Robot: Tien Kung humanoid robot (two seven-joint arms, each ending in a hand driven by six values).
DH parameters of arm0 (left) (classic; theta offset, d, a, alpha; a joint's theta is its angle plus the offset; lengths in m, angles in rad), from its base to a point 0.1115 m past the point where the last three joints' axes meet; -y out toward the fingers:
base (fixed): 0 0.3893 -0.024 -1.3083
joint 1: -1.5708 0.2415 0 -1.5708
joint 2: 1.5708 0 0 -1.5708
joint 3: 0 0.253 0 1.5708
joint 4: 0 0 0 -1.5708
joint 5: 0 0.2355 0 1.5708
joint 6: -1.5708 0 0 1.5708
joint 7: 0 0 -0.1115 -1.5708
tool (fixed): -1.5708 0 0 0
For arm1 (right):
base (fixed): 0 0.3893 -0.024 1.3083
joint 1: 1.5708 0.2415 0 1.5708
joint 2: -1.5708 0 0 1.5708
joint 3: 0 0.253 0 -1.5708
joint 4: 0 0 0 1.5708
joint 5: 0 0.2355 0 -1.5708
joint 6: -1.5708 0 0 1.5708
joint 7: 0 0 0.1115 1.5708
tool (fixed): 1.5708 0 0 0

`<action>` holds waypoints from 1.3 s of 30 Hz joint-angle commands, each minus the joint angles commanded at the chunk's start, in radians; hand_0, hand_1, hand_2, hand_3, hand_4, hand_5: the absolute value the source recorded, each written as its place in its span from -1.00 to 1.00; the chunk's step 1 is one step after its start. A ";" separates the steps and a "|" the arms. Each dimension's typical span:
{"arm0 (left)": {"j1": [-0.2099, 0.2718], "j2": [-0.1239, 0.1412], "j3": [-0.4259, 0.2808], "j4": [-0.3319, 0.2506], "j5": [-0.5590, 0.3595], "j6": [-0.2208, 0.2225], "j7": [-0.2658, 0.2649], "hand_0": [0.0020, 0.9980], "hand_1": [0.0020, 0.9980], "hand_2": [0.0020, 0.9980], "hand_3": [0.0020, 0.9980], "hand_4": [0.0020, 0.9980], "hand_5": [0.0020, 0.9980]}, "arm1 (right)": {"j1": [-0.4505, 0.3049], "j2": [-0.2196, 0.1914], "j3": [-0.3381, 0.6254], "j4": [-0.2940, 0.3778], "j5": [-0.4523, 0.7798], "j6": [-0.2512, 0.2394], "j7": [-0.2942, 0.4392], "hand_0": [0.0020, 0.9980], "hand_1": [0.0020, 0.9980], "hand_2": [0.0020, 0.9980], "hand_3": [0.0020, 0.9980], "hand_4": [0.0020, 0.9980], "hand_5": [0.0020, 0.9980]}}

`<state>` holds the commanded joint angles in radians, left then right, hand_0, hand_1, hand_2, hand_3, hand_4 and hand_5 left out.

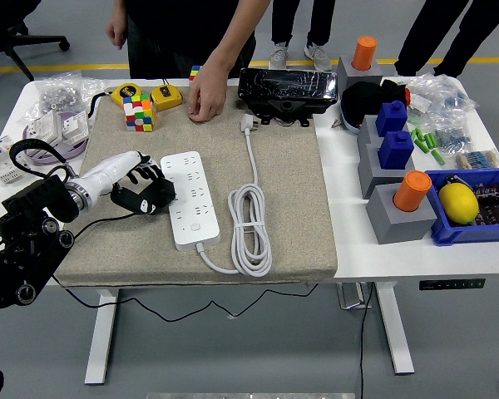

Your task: Pick up the plug,place it near the board,insert it into the board,press the button

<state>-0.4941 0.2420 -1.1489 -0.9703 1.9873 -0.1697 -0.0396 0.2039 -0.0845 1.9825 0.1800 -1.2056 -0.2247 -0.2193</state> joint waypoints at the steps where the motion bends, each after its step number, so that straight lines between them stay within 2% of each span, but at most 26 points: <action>1: 0.000 0.000 0.000 0.001 -0.004 -0.002 -0.001 0.06 0.38 0.28 0.21 1.00 -1.00 | 0.000 0.000 0.000 0.000 0.000 -0.001 0.000 0.57 0.39 0.42 0.51 1.00 1.00; 3: 0.000 0.000 0.001 0.004 -0.010 -0.008 -0.002 0.06 0.38 0.28 0.21 1.00 -1.00 | 0.000 0.000 -0.001 0.000 0.000 -0.001 0.001 0.57 0.39 0.42 0.51 1.00 1.00; 4: 0.000 0.000 0.001 0.005 -0.013 -0.010 -0.003 0.11 0.41 0.38 0.31 1.00 -0.71 | 0.000 0.000 -0.001 0.000 0.000 -0.002 0.001 0.57 0.39 0.42 0.51 1.00 1.00; 8: -0.001 0.001 0.002 0.008 -0.032 -0.026 -0.008 0.11 0.41 0.38 0.31 1.00 -0.71 | 0.001 -0.001 -0.003 0.000 0.001 -0.001 0.001 0.57 0.39 0.42 0.51 1.00 1.00; 9: -0.001 0.001 0.003 0.010 -0.039 -0.032 -0.010 0.22 0.46 0.43 0.42 1.00 -0.32 | 0.001 -0.001 -0.003 0.000 0.001 -0.001 0.001 0.57 0.39 0.42 0.51 1.00 1.00; 15: -0.002 0.002 0.000 0.013 -0.074 -0.060 -0.014 0.22 0.46 0.43 0.42 1.00 -0.32 | 0.001 -0.002 -0.006 0.000 0.005 0.000 0.000 0.57 0.39 0.42 0.51 1.00 1.00; 16: -0.002 0.002 -0.001 0.012 -0.080 -0.065 -0.015 0.59 0.67 0.62 0.67 1.00 0.07 | 0.001 -0.002 -0.006 0.000 0.005 0.001 0.000 0.57 0.39 0.42 0.51 1.00 1.00; 21: 0.001 0.004 -0.009 0.003 -0.135 -0.095 -0.014 0.59 0.67 0.62 0.67 1.00 0.07 | 0.001 -0.002 -0.009 0.000 0.007 0.003 -0.001 0.57 0.39 0.42 0.51 1.00 1.00; 22: 0.002 0.004 -0.011 0.001 -0.144 -0.097 -0.014 0.99 1.00 1.00 0.98 1.00 0.55 | 0.001 -0.002 -0.009 0.000 0.008 0.003 -0.001 0.57 0.39 0.42 0.51 1.00 1.00; 25: 0.010 0.000 -0.028 -0.019 -0.192 -0.076 -0.015 0.99 1.00 1.00 0.98 1.00 0.55 | 0.000 -0.002 -0.011 0.000 0.008 0.004 -0.001 0.57 0.39 0.42 0.51 1.00 1.00; 27: 0.017 -0.005 -0.043 -0.040 -0.245 -0.042 -0.015 0.99 1.00 1.00 0.98 1.00 0.55 | 0.000 -0.001 -0.013 0.000 0.010 0.005 -0.001 0.57 0.39 0.42 0.51 1.00 1.00; 28: 0.019 -0.007 -0.049 -0.047 -0.261 -0.026 -0.015 1.00 1.00 1.00 1.00 1.00 1.00 | -0.001 -0.001 -0.013 0.000 0.010 0.005 -0.001 0.57 0.39 0.42 0.51 1.00 1.00; 30: 0.029 -0.013 -0.065 -0.072 -0.289 0.033 -0.033 1.00 1.00 1.00 1.00 1.00 1.00 | -0.001 -0.001 -0.014 0.000 0.010 0.006 -0.002 0.57 0.39 0.42 0.51 1.00 1.00; 31: 0.046 -0.024 -0.086 -0.100 -0.320 0.081 -0.061 1.00 1.00 1.00 1.00 1.00 1.00 | -0.001 -0.001 -0.017 0.000 0.013 0.006 -0.002 0.57 0.39 0.42 0.51 1.00 1.00; 32: 0.050 -0.027 -0.091 -0.109 -0.332 0.114 -0.069 1.00 1.00 1.00 1.00 1.00 1.00 | -0.001 -0.001 -0.018 0.000 0.014 0.006 -0.002 0.57 0.39 0.42 0.51 1.00 1.00; 34: 0.086 -0.050 -0.133 -0.173 -0.347 0.205 -0.084 0.94 1.00 0.96 0.97 1.00 1.00 | -0.002 0.000 -0.016 0.000 0.012 0.006 -0.003 0.57 0.39 0.42 0.51 1.00 1.00; 37: 0.142 -0.077 -0.177 -0.280 -0.256 0.327 0.000 0.94 1.00 0.96 0.97 1.00 1.00 | -0.005 0.000 -0.015 0.000 0.012 0.006 -0.004 0.57 0.39 0.42 0.51 1.00 1.00; 39: 0.194 -0.097 -0.200 -0.368 -0.165 0.418 0.091 0.94 1.00 0.96 0.97 1.00 1.00 | -0.010 0.002 -0.012 0.000 0.008 0.009 -0.007 0.57 0.39 0.42 0.51 1.00 1.00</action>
<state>-0.3004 0.1451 -1.3492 -1.3380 1.8218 0.2479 0.0518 0.1941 -0.0826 1.9702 0.1800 -1.1981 -0.2155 -0.2264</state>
